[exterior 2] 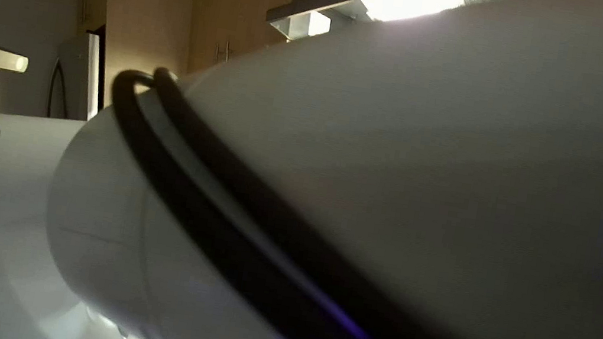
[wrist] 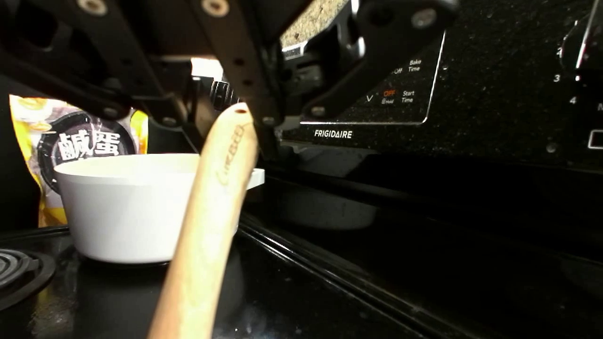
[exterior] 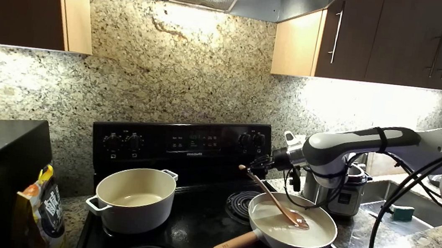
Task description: Stir the contents of the pan with the wooden spoon
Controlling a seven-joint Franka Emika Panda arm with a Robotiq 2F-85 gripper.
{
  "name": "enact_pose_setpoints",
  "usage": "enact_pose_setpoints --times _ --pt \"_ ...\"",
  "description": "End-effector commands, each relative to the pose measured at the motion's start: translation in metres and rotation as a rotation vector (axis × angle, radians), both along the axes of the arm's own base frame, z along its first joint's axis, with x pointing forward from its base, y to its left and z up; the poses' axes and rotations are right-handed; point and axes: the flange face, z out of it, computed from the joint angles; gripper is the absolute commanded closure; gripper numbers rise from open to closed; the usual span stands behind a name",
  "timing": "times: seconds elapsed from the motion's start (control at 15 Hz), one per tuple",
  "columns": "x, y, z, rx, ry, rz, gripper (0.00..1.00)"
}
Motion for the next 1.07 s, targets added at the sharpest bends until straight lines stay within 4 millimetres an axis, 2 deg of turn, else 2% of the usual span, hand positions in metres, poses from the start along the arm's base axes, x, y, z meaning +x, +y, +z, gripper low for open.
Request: enact_pose_setpoints --times 0.0,0.47,1.0 --pt "-0.002 0.006 0.001 0.031 0.022 0.005 0.90" --pt "-0.005 0.006 -0.001 0.054 0.028 0.001 0.90" --pt "0.003 0.018 0.006 0.080 0.030 0.025 0.89"
